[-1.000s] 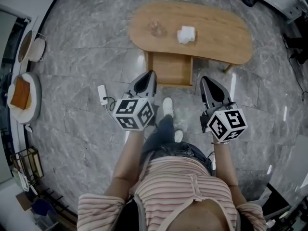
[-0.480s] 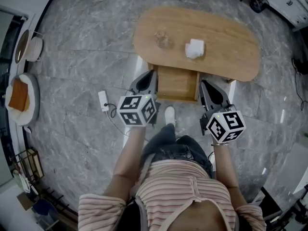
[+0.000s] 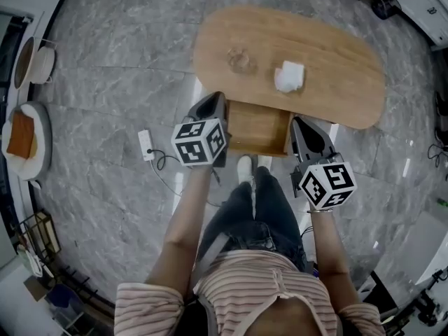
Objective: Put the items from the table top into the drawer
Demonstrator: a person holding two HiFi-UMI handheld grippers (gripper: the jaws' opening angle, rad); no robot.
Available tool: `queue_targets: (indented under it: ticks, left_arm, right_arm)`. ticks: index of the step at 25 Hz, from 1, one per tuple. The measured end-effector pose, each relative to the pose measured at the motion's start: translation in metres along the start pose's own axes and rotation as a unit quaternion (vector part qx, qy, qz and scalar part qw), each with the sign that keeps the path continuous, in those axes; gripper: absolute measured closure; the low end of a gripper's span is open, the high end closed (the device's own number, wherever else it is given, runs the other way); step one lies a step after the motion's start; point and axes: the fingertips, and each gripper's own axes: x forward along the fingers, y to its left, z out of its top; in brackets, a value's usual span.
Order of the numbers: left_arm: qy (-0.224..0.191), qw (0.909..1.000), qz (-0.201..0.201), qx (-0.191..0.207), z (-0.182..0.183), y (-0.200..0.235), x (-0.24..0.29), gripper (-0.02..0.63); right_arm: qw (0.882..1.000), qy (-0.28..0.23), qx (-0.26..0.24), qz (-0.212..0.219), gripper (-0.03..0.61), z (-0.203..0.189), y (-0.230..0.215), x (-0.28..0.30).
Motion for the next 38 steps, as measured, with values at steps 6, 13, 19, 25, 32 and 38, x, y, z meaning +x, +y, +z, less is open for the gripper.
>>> queue_targets:
  ticks: [6, 13, 19, 25, 32, 38]
  left_arm:
    - [0.029, 0.9986, 0.033, -0.030, -0.015, 0.035, 0.054, 0.598]
    - [0.061, 0.9957, 0.053, -0.045, -0.031, 0.060, 0.121, 0.598]
    - [0.081, 0.9928, 0.065, -0.059, -0.043, 0.080, 0.175, 0.579]
    - [0.105, 0.9892, 0.076, -0.070, -0.053, 0.102, 0.218, 0.518]
    - [0.126, 0.9853, 0.085, -0.078, -0.064, 0.117, 0.253, 0.503]
    - [0.145, 0.9815, 0.099, -0.077, -0.069, 0.129, 0.273, 0.503]
  right_arm:
    - [0.999, 0.031, -0.009, 0.015, 0.571, -0.010, -0.023, 0.049]
    - [0.996, 0.067, -0.028, 0.042, 0.571, -0.022, -0.052, 0.112]
    - [0.993, 0.092, -0.041, 0.055, 0.571, -0.038, -0.073, 0.160]
    - [0.990, 0.117, -0.042, 0.067, 0.571, -0.061, -0.082, 0.194]
    - [0.987, 0.137, -0.038, 0.072, 0.571, -0.083, -0.090, 0.219]
    - [0.986, 0.142, -0.043, 0.081, 0.571, -0.092, -0.089, 0.236]
